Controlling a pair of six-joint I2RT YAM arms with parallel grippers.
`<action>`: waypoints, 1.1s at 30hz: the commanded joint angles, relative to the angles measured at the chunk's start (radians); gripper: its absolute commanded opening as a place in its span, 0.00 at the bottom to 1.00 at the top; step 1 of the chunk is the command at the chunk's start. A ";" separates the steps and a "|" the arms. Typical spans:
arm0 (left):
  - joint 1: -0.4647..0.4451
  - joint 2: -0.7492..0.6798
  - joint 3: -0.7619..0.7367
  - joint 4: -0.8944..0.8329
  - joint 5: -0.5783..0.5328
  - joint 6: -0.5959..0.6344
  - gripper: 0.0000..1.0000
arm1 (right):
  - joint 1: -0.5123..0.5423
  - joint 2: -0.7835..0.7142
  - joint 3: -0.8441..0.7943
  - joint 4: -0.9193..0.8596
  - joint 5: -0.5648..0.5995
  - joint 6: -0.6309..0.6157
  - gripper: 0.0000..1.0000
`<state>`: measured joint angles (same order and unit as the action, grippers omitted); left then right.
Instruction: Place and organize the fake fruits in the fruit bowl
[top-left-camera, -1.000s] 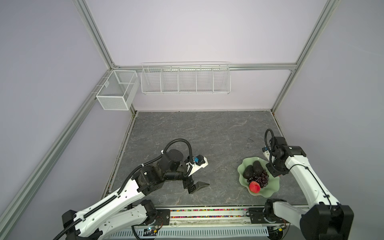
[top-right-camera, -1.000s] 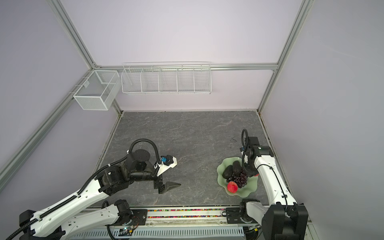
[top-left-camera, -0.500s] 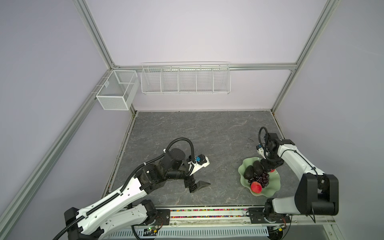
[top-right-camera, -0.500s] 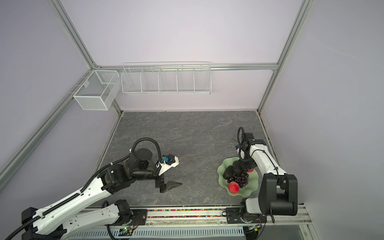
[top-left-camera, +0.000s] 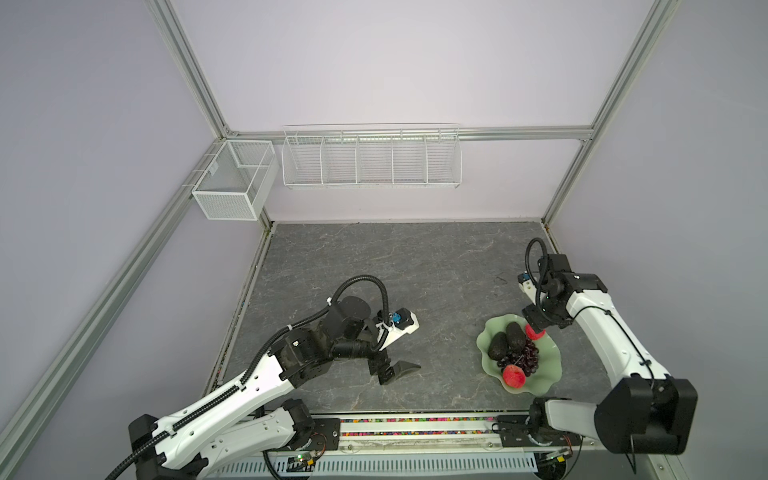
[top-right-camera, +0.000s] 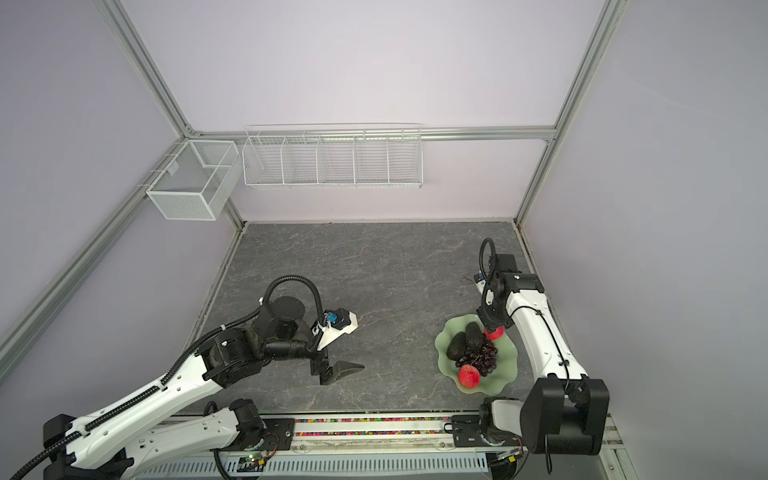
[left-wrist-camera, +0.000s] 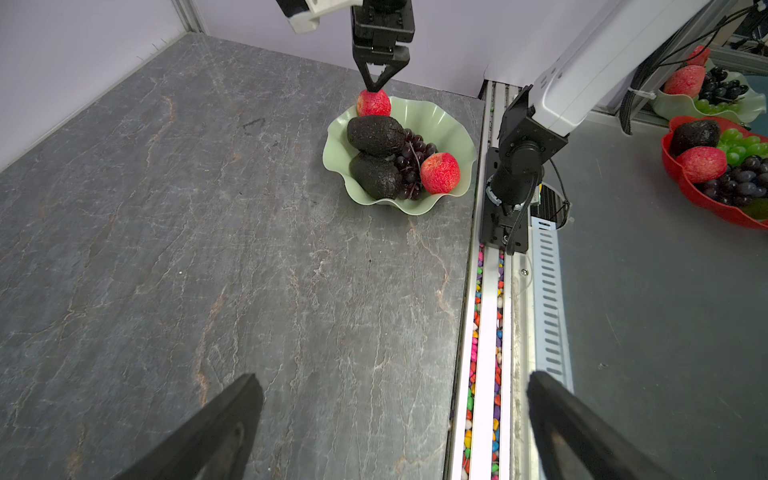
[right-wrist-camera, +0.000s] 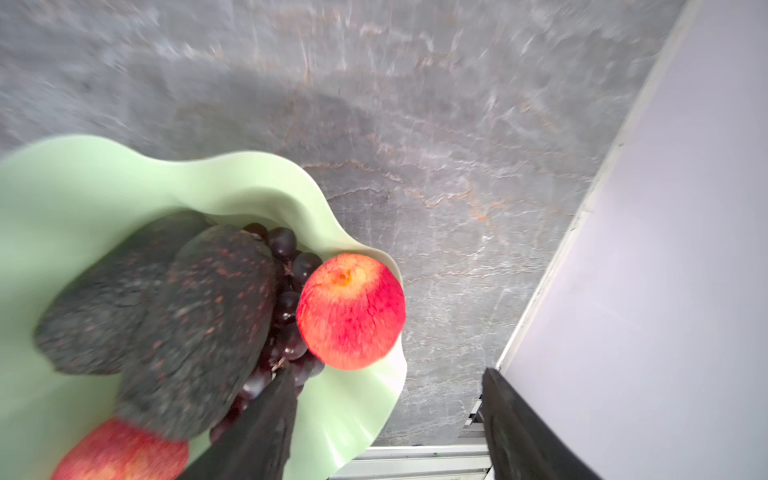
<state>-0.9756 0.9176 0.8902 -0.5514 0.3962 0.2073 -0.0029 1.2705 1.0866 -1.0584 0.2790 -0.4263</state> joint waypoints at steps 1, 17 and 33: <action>0.000 -0.004 0.040 -0.006 -0.020 0.024 0.99 | 0.014 -0.042 0.044 -0.046 -0.052 -0.001 0.72; 0.455 0.079 -0.152 0.411 -1.073 -0.333 0.99 | -0.041 -0.372 -0.505 1.062 -0.273 0.360 0.88; 0.594 0.613 -0.534 1.620 -1.211 0.007 0.99 | -0.127 -0.116 -0.801 1.733 -0.379 0.367 0.88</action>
<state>-0.3874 1.4281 0.3424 0.7452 -0.7967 0.0994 -0.1165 1.0904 0.2638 0.5175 -0.0418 -0.0597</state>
